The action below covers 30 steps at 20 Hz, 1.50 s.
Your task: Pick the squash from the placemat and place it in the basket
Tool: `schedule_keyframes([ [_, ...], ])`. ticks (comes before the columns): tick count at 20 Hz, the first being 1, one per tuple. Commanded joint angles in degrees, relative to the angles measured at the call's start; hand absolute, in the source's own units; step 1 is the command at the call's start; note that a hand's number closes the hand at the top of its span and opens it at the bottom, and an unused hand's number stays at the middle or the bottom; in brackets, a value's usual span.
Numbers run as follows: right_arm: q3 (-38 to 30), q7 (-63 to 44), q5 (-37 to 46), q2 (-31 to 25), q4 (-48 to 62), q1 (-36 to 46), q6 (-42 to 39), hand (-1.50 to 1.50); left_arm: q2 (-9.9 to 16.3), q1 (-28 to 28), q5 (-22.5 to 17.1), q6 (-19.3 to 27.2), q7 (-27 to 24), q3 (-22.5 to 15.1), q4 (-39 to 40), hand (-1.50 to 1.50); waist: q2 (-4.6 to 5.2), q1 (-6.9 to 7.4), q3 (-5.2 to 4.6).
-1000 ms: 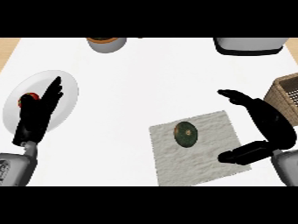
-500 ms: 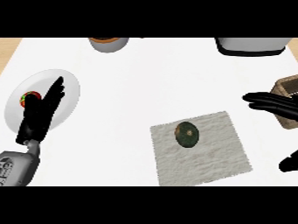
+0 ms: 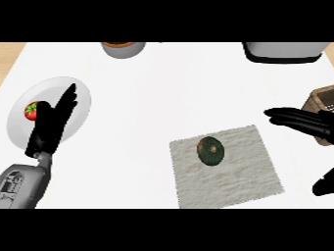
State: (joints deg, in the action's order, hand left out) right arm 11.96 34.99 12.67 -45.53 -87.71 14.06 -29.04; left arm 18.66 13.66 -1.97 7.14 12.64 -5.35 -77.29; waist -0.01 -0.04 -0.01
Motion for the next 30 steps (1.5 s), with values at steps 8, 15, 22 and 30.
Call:
schedule_keyframes([
  [8,-2.1,1.3,9.2,11.4,6.1,0.2,4.2,-1.5,-2.0,-2.3,1.8,-2.6,2.6,2.0,-4.9,0.0,0.04,0.34,0.03],
  [15,-2.8,3.9,13.9,16.2,9.0,-0.2,3.7,-1.5,-2.6,-4.2,3.9,-4.4,1.4,4.1,-5.1,0.0,0.01,0.2,0.02],
  [22,-1.9,8.8,20.3,20.3,17.3,2.3,7.3,-1.5,-3.5,1.4,5.1,-5.4,1.2,6.6,0.1,0.0,0.08,0.22,0.03],
  [30,-2.4,4.0,23.6,28.1,20.3,8.1,6.8,-1.5,-6.2,-0.8,7.1,-5.7,-1.1,6.6,-0.2,0.0,0.06,0.27,0.02],
])
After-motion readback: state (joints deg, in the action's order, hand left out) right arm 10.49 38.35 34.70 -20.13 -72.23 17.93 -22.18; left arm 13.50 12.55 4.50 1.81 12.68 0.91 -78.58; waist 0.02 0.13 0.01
